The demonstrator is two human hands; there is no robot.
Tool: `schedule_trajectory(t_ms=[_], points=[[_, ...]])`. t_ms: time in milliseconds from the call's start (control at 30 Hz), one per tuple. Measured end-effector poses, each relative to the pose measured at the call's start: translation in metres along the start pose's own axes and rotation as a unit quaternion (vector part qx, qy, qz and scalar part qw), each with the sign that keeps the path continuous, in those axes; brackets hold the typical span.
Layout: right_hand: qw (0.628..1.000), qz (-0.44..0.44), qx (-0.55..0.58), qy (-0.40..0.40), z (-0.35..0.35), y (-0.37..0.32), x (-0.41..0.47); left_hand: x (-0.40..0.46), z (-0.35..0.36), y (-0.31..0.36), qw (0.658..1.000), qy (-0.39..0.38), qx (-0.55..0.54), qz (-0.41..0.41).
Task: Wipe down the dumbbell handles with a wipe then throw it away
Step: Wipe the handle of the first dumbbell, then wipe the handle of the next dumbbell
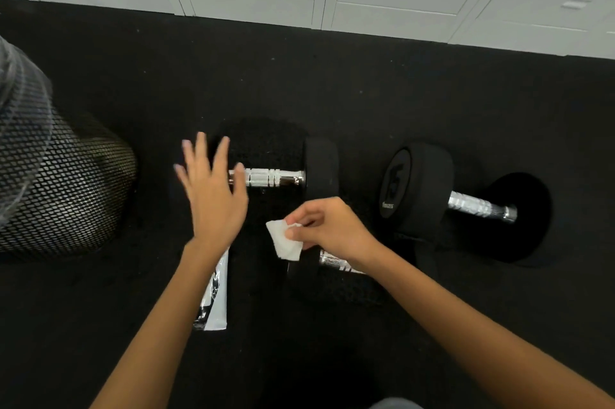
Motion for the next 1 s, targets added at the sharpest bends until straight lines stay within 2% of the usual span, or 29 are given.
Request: schedule_trajectory(t_ms=[67,133,267,333,400,500,533,600,667,700,767,900,1000], points=[[0.995,0.024,0.092,-0.009,-0.014,0.004,-0.016,-0.022,-0.001,0.029,0.992,-0.051,-0.109,0.045],[0.992,0.030,0.122,-0.008,-0.028,0.009,-0.032,-0.043,0.000,0.051,0.968,-0.140,-0.209,0.019],[0.992,0.032,0.125,0.018,-0.047,0.023,-0.057,-0.073,0.013,0.073,0.915,-0.331,-0.229,-0.022],[0.991,0.039,0.116,0.054,-0.053,0.035,-0.065,-0.081,0.018,0.078,0.892,-0.366,-0.263,-0.043],[0.982,0.062,0.149,0.095,-0.055,0.051,-0.073,-0.089,0.030,0.082,0.895,-0.348,-0.270,-0.067],[0.964,0.080,0.199,0.158,-0.055,0.073,-0.073,-0.101,0.049,0.081,0.929,-0.281,-0.227,-0.077],[0.966,0.071,0.174,0.178,-0.055,0.077,-0.071,-0.103,0.053,0.082,0.942,-0.255,-0.210,-0.058],[0.975,0.033,0.057,0.211,-0.056,0.081,-0.064,-0.105,0.056,0.084,0.968,-0.201,-0.143,0.035],[0.975,-0.016,-0.050,0.214,-0.054,0.078,-0.057,-0.104,0.056,0.082,0.981,-0.138,-0.056,0.126],[0.974,-0.041,-0.081,0.206,-0.052,0.077,-0.053,-0.103,0.056,0.079,0.982,-0.116,-0.024,0.146],[0.971,-0.081,-0.133,0.179,-0.046,0.076,-0.044,-0.103,0.059,0.070,0.982,-0.107,0.010,0.155],[0.958,-0.110,-0.237,0.116,-0.033,0.086,-0.023,-0.107,0.077,0.056,0.979,-0.152,0.018,0.132],[0.927,-0.156,-0.310,0.142,-0.026,0.093,-0.018,-0.109,0.083,0.052,0.978,-0.168,0.001,0.127]])
Point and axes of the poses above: each hand's wrist, its own x-axis towards the middle knuckle, its own z-axis out of the palm, y = z × x, the point moved 4 cm from there along x, towards the middle knuckle, and after that the axes turned 2 degrees about -z, right-handed, at the moved point
